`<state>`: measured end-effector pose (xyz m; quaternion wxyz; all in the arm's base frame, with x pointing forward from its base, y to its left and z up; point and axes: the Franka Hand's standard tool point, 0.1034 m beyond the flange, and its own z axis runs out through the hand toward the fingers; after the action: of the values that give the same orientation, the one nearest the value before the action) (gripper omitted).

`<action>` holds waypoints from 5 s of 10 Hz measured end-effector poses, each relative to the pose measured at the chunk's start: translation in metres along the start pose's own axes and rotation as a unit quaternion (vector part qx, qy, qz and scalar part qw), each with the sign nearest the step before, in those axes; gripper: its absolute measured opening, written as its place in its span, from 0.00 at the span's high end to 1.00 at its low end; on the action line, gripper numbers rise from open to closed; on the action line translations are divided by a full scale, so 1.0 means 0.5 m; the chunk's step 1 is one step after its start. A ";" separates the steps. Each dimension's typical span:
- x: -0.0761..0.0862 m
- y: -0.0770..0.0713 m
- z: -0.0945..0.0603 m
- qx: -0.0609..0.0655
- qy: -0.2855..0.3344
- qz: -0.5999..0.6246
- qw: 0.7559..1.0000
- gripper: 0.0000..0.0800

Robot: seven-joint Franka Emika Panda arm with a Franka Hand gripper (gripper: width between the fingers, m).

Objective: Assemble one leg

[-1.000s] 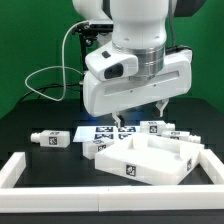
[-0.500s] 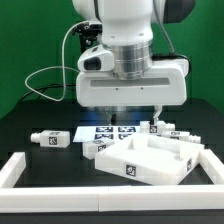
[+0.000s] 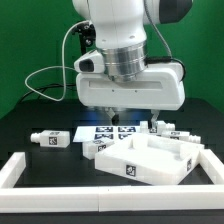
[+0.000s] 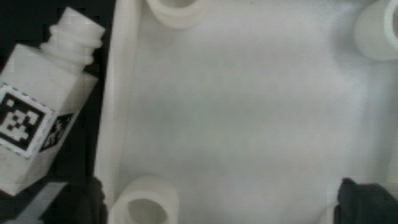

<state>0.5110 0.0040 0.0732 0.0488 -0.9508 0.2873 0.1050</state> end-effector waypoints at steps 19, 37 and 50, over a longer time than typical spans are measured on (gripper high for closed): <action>0.022 0.045 0.086 -0.013 0.007 -0.037 0.999 0.19; 0.087 0.019 0.087 -0.065 0.043 -0.168 0.983 0.92; 0.189 -0.052 0.072 -0.109 0.086 -0.229 0.963 0.92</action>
Offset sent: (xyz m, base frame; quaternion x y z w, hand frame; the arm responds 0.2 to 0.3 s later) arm 0.0037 -0.0031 -0.0082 -0.0204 0.0245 -0.0111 0.9994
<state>0.5961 -0.0195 0.0174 -0.0572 -0.9963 0.0514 0.0392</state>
